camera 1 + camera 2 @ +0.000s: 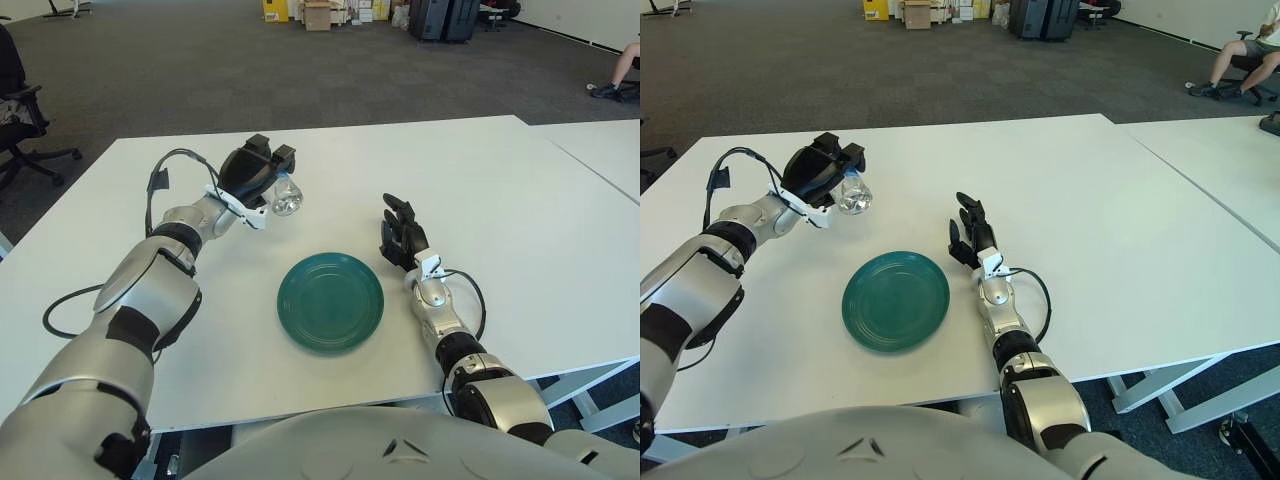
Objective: Put the bottle into the plate.
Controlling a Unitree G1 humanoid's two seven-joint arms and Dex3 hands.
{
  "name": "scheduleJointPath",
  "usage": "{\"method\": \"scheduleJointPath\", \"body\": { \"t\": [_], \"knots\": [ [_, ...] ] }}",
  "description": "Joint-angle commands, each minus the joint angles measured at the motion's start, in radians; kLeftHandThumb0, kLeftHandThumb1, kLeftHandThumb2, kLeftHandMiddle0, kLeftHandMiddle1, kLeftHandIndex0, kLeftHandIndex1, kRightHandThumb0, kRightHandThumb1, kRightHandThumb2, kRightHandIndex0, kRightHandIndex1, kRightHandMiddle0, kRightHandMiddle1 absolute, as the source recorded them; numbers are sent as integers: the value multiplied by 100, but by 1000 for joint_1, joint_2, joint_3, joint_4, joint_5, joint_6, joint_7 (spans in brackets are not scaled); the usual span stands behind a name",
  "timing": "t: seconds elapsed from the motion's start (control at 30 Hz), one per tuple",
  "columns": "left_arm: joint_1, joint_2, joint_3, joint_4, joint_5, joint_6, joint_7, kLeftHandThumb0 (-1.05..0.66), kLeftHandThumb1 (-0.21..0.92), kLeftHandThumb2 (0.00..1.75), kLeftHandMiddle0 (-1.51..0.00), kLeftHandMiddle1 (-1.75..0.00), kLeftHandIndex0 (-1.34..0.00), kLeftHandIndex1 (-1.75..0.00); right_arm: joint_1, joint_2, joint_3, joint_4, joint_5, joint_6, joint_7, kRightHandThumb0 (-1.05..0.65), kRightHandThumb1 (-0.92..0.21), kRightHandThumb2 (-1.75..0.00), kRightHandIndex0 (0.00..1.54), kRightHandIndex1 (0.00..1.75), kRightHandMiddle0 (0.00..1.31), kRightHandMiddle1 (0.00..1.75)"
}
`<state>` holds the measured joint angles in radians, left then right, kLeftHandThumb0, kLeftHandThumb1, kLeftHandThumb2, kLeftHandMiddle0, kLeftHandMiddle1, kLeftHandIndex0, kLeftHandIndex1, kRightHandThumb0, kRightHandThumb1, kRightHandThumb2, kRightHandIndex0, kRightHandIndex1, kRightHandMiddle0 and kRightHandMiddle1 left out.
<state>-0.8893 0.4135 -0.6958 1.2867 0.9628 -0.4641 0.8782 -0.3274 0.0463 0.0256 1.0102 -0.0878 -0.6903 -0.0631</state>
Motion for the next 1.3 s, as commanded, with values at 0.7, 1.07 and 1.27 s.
{"method": "scheduleJointPath", "body": {
  "t": [0.7, 1.07, 1.27],
  "knots": [
    [19, 41, -43, -211, 48, -280, 94, 0, 13, 152, -76, -170, -52, -175, 39, -35, -47, 116, 24, -6, 37, -72, -92, -83, 23, 0, 0, 61],
    [52, 46, -69, -259, 106, -274, 112, 0, 13, 152, -77, -168, -52, -175, 34, -27, -57, 128, 29, -59, 49, -72, -92, -84, 23, 0, 0, 60],
    [70, 47, -69, -271, 110, -276, 84, 0, 14, 151, -77, -168, -52, -175, 33, -24, -61, 128, 30, -47, 35, -70, -92, -84, 23, 0, 0, 60]
  ]
}}
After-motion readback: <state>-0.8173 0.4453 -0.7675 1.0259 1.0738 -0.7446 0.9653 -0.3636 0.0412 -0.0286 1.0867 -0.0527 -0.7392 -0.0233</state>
